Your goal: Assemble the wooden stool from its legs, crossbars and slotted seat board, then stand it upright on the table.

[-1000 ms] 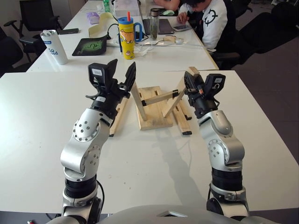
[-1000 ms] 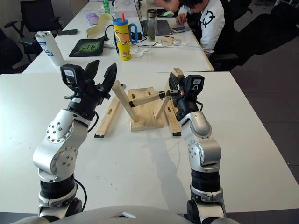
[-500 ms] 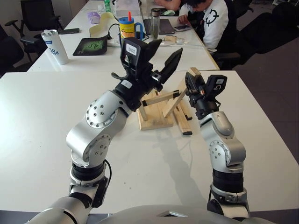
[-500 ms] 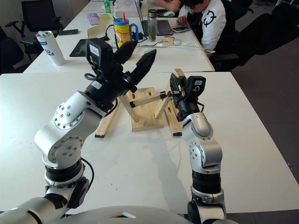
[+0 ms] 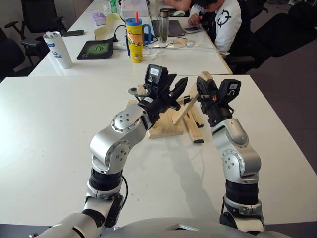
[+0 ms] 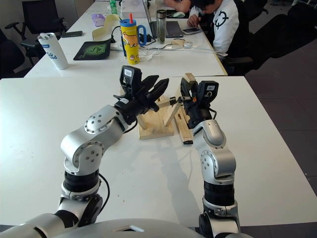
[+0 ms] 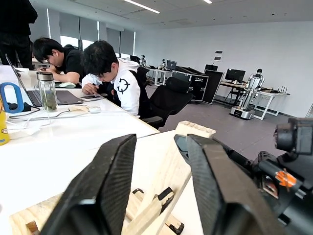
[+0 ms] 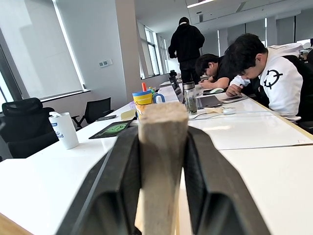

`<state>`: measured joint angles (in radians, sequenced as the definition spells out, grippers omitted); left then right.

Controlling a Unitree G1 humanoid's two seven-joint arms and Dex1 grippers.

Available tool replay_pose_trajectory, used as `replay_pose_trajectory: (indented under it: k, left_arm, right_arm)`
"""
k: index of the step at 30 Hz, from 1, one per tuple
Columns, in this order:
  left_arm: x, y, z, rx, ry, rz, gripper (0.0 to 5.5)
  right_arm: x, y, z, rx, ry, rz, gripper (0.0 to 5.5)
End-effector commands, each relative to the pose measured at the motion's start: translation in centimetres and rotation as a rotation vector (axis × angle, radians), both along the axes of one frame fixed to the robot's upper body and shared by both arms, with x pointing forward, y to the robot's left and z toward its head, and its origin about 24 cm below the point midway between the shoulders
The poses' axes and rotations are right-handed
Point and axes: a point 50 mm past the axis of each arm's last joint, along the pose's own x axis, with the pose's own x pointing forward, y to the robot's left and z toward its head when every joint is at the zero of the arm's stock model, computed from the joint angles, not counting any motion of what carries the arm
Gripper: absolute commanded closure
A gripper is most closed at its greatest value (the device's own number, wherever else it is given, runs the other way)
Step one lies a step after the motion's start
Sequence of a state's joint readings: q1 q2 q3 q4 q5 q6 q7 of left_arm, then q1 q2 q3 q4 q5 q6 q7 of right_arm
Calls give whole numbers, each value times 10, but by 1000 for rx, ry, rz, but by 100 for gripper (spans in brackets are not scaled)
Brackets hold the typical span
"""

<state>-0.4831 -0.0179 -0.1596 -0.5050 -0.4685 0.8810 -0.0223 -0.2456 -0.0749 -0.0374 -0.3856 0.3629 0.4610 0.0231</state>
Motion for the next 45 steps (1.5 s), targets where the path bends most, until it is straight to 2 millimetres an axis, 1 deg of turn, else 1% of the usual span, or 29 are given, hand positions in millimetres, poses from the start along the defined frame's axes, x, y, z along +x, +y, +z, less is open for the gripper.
replay_pose_trajectory:
  k: [1, 4, 6, 8, 12, 14, 19, 22, 25, 30, 38, 45]
  left_arm:
    - [1, -3, -9, 8, 35, 16, 438]
    - [3, -3, -18, 47, 67, 18, 488]
    - [6, -1, -28, 104, 91, 32, 523]
    - [8, 1, -34, 163, 98, 47, 547]
    - [15, 4, -45, 382, 42, -10, 547]
    - [21, 9, -50, 475, 20, -33, 547]
    - [36, 26, -63, 609, -11, -16, 547]
    - [42, 32, -69, 648, -16, -3, 547]
    - [44, 30, -74, 668, -24, -23, 547]
    - [41, 26, -66, 654, -88, -62, 547]
    - [50, 44, -94, 763, -46, 5, 547]
    - [52, 57, -105, 797, -12, 45, 549]
  right_arm:
    - [-3, -7, -46, -36, 256, -26, 446]
    - [-3, -7, -46, -35, 258, -26, 446]
    - [-3, -6, -46, -34, 259, -25, 446]
    - [-3, -6, -47, -33, 260, -23, 446]
    - [-3, -6, -47, -29, 264, -25, 446]
    - [-3, -6, -47, -27, 265, -24, 446]
    - [-4, -3, -45, -22, 258, -17, 446]
    - [-4, 1, -42, -24, 248, -2, 446]
    - [-3, 3, -41, -23, 243, 7, 446]
    - [-3, 3, -40, -23, 246, 7, 446]
    - [-12, -4, -47, -45, 276, 26, 446]
    - [-18, -4, -48, -1, 310, 131, 446]
